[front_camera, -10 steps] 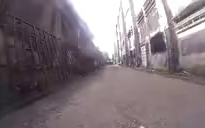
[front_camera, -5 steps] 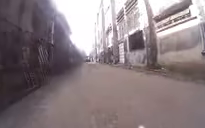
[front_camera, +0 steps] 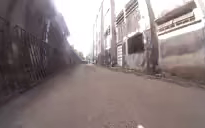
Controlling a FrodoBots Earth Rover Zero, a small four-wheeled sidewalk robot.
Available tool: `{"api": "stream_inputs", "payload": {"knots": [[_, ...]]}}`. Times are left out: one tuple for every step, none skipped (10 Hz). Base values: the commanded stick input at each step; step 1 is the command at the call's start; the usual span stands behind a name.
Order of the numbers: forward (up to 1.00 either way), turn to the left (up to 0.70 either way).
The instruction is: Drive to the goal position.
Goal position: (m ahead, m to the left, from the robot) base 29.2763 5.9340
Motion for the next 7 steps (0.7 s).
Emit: {"api": "stream_inputs", "payload": {"knots": [[0.7, 0.03], [0.7, 0.05], [0.7, 0.33], [0.7, 0.0], [0.7, 0.0], [0.7, 0.0], [0.7, 0.0]]}}
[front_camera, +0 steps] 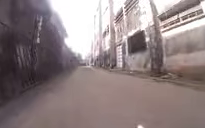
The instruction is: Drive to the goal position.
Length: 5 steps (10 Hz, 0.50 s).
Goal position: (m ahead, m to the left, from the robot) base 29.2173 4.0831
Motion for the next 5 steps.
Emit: {"api": "stream_inputs", "payload": {"knots": [[0.7, 0.0], [0.7, 0.0], [0.7, 0.0], [0.7, 0.0], [0.7, 0.0]]}}
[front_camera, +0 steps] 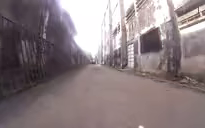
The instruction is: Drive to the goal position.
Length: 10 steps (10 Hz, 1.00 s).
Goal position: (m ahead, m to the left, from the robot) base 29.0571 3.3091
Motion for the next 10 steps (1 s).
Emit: {"api": "stream_inputs", "payload": {"knots": [[0.7, 0.0], [0.7, 0.0], [0.7, 0.0], [0.7, 0.0], [0.7, 0.0], [0.7, 0.0], [0.7, 0.0], [0.7, 0.0], [0.7, 0.0], [0.7, 0.0]]}}
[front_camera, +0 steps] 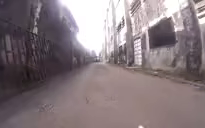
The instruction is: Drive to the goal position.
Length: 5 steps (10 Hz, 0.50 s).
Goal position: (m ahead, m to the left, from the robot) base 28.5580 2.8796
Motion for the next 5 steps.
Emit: {"api": "stream_inputs", "payload": {"knots": [[0.7, 0.0], [0.7, 0.0], [0.7, 0.0], [0.7, 0.0], [0.7, 0.0]]}}
